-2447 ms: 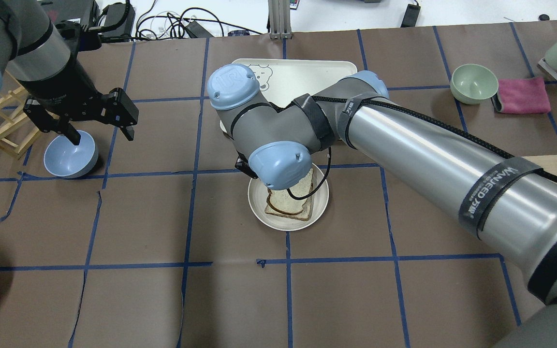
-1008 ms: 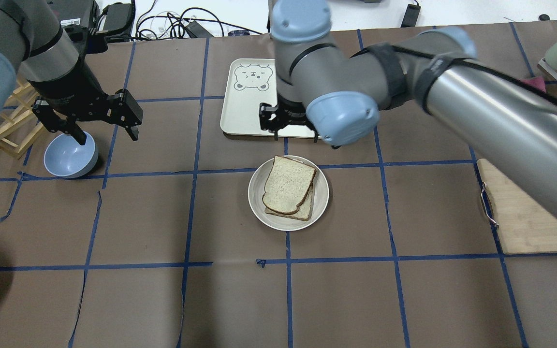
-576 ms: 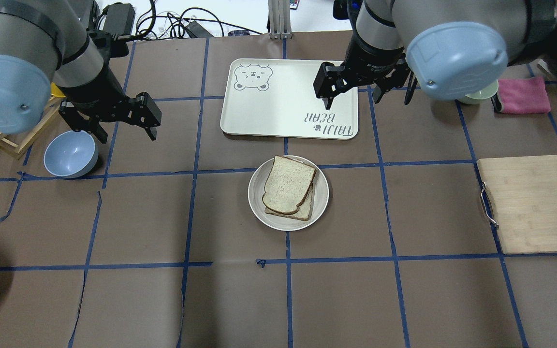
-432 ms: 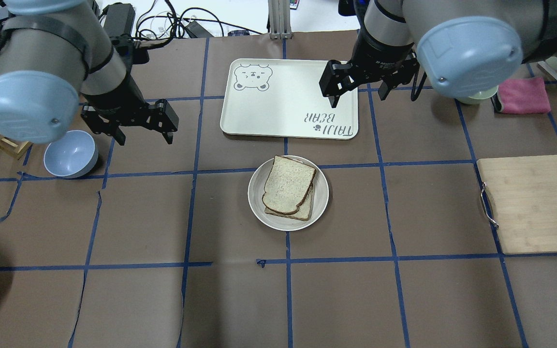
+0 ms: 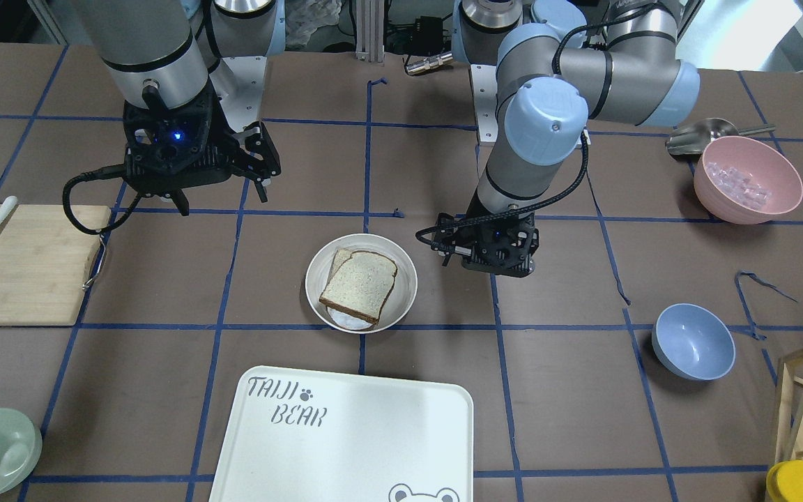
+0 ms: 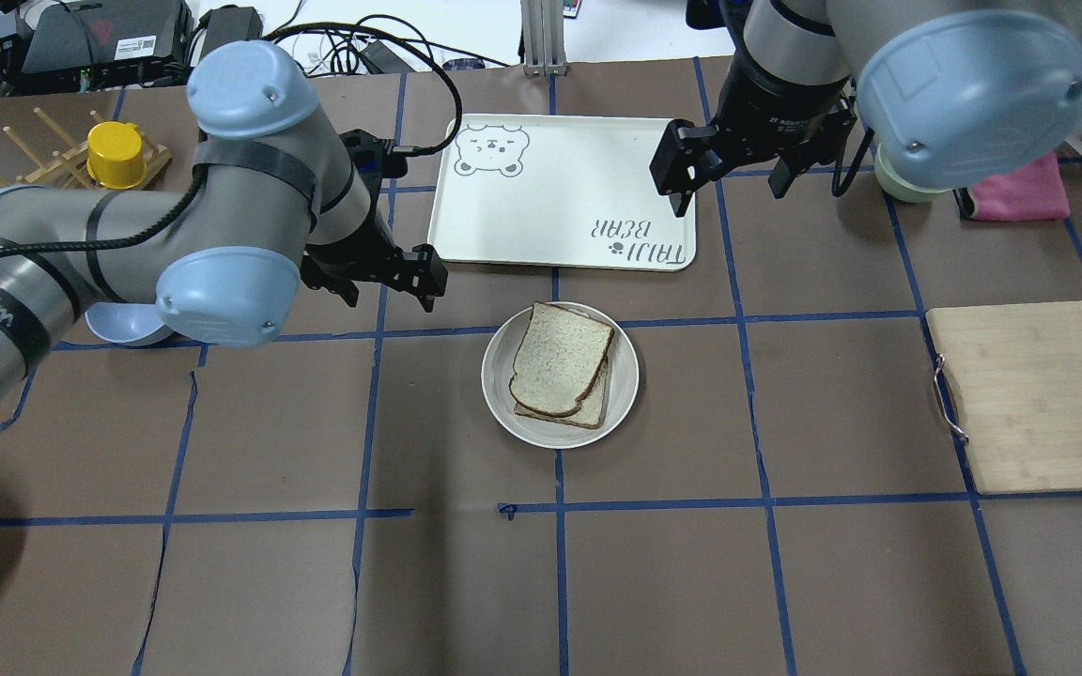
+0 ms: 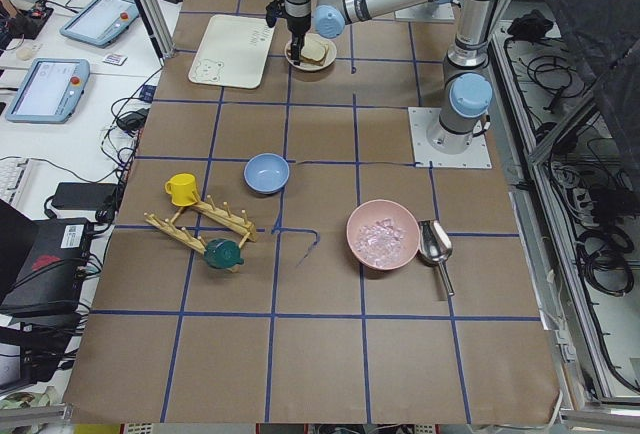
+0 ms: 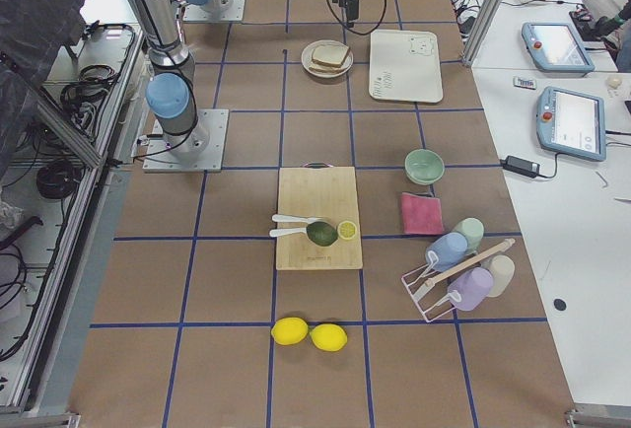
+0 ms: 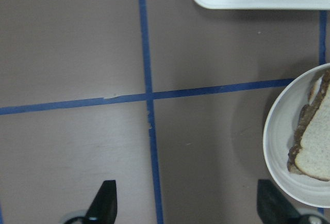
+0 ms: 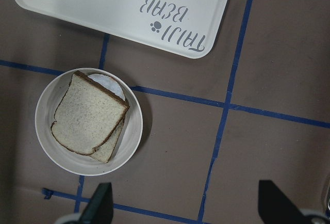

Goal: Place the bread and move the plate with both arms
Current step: 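Lower the left gripper to the plate rim and grip it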

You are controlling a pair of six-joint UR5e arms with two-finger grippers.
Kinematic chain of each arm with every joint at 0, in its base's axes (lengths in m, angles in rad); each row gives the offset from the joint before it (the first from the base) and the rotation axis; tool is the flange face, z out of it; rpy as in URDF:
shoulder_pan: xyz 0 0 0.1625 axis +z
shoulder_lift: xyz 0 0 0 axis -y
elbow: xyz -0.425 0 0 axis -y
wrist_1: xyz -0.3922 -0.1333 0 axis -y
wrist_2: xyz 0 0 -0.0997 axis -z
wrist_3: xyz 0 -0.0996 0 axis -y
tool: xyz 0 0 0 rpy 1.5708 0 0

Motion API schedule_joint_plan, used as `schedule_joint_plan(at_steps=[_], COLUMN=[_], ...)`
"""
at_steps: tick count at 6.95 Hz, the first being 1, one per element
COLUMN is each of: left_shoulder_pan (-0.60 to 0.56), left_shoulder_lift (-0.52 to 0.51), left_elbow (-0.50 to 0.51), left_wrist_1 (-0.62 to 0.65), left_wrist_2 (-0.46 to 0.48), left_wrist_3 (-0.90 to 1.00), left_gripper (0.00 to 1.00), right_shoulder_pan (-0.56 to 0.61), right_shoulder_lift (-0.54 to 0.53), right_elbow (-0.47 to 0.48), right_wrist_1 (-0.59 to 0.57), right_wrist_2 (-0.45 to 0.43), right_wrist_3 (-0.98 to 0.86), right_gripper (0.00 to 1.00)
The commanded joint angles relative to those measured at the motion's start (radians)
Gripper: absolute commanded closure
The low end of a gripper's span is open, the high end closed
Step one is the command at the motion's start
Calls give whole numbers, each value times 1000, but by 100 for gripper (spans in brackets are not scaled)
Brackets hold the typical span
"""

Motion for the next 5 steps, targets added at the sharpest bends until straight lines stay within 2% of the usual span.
schedule_joint_plan(at_steps=[1, 2, 4, 5], left_shoulder_pan=[-46, -53, -55, -55], left_shoulder_lift=[-86, -122, -178, -200], left_elbow=[-16, -18, -18, -18], left_wrist_1=[85, 129, 195, 197], left_wrist_2=[-20, -22, -84, -83], left_wrist_3=[42, 50, 68, 102], left_gripper=[22, 22, 27, 32], right_shoulder_pan=[-18, -61, -84, -84], right_shoulder_lift=[-8, -11, -32, -32], right_elbow=[-2, 1, 3, -3], right_wrist_1=[3, 44, 64, 60], right_wrist_2=[-97, -105, -98, -38], right_wrist_3=[13, 14, 7, 13], right_gripper=[0, 0, 1, 0])
